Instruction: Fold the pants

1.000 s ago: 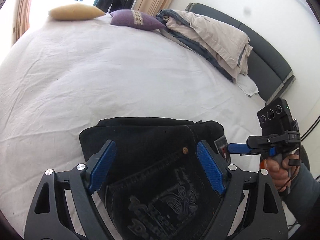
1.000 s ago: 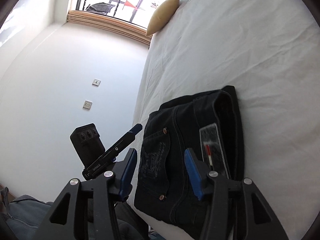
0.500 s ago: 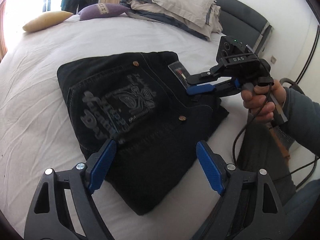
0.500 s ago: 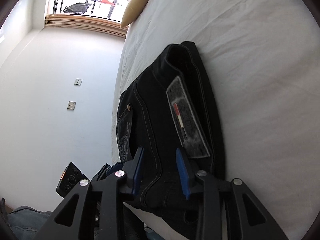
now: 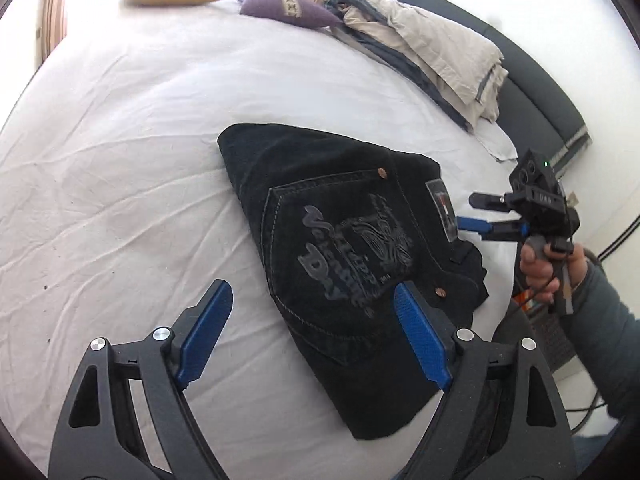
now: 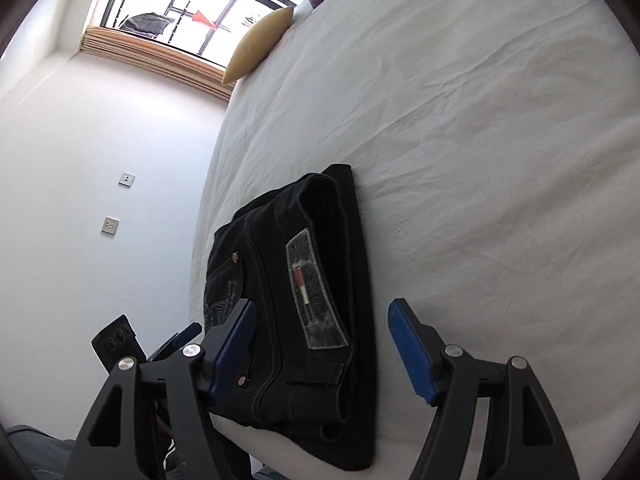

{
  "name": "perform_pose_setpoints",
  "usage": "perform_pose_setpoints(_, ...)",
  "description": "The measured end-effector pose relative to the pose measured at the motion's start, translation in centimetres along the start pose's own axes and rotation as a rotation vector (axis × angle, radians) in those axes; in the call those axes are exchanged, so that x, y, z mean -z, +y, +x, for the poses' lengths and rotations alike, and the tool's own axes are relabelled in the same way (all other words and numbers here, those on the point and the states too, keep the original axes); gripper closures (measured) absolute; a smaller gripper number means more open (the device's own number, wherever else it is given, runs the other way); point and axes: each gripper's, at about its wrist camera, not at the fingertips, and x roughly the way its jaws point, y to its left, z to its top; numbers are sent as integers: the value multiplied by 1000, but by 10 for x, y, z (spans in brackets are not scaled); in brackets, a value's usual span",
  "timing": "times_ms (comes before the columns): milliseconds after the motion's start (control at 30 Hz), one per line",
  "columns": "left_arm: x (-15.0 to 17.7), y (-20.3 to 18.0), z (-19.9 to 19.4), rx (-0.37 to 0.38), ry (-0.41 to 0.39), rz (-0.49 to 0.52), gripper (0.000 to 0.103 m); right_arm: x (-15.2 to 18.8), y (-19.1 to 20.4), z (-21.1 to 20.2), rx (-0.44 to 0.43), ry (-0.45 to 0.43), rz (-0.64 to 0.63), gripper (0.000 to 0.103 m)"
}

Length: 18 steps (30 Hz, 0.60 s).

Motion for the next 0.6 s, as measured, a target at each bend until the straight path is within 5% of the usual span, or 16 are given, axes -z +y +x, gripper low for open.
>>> perform_pose_setpoints(133, -13, 18, 40, 67, 122, -118, 20, -8, -1, 22, -41, 27, -1, 31)
perform_pose_setpoints(333, -23, 20, 57, 154, 148, -137, 22, -16, 0, 41, -128, 74, 15, 41)
perform_pose_setpoints(467, -26, 28, 65, 199, 177, -185, 43, -17, 0, 48, -125, 95, 6, 64)
perform_pose_setpoints(600, -28, 38, 59, 223, 178, -225, 66, -13, 10, 48, -94, 74, -24, 75)
